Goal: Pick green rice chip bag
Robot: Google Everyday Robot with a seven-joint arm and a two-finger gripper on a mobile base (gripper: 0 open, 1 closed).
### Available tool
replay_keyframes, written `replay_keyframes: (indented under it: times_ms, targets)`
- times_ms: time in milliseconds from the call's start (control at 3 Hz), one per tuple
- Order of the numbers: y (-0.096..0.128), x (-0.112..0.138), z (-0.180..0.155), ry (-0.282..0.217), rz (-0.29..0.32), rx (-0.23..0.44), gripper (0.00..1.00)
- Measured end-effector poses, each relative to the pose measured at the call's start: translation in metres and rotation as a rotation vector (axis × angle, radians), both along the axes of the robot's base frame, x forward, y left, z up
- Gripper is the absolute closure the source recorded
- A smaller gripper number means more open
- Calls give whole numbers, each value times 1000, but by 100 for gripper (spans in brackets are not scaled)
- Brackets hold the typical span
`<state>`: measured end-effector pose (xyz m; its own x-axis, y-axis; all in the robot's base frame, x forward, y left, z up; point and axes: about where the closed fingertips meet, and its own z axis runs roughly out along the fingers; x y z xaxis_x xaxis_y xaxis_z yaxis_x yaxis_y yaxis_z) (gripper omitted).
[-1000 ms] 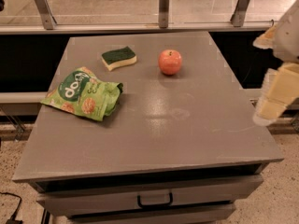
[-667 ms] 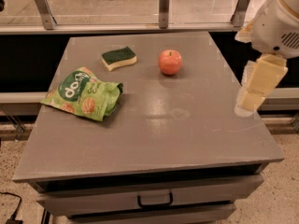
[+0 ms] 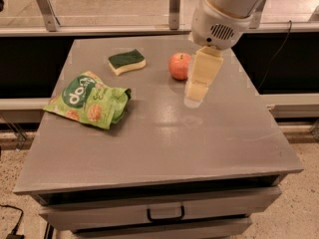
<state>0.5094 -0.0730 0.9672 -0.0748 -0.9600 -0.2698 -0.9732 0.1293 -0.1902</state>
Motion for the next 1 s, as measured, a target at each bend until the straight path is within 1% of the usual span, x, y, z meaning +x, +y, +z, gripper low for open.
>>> replay_keyframes:
  times_ms: [333,667,1000]
  targets:
    - [43,18,-17,36,59,6,0]
    - [82,34,-33,59,125,8,0]
    - [113,46,-47,74,189,14,0]
